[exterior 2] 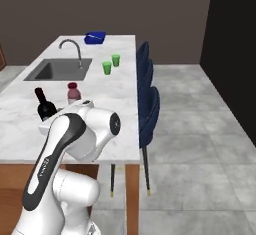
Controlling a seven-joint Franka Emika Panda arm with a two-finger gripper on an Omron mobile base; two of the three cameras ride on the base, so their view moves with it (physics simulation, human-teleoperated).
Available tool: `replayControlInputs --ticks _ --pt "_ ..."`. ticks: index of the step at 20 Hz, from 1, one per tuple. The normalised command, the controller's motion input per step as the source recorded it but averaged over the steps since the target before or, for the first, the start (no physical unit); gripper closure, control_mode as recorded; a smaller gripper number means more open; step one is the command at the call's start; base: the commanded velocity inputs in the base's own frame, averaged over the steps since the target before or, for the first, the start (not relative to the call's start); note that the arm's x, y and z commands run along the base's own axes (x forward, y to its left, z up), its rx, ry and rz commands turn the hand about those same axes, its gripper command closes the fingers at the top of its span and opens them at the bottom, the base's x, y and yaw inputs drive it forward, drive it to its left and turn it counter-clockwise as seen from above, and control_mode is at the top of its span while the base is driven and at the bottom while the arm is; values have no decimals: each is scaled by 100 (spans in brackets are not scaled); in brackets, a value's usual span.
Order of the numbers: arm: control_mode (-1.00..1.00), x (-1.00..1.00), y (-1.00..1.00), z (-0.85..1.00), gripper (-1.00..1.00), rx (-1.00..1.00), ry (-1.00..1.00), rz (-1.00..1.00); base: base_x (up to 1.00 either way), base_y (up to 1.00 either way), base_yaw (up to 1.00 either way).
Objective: Place the drinks on the dining counter in a tight cluster.
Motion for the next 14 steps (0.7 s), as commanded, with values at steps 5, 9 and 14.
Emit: replayControlInputs --ticks 5,9,14 --pt "100 0 0 0 100 0 0 0 32 0 14" --pt "100 0 0 0 100 0 0 0 23 0 16" --pt "-100 48 0 0 100 0 15 13 0 0 0"
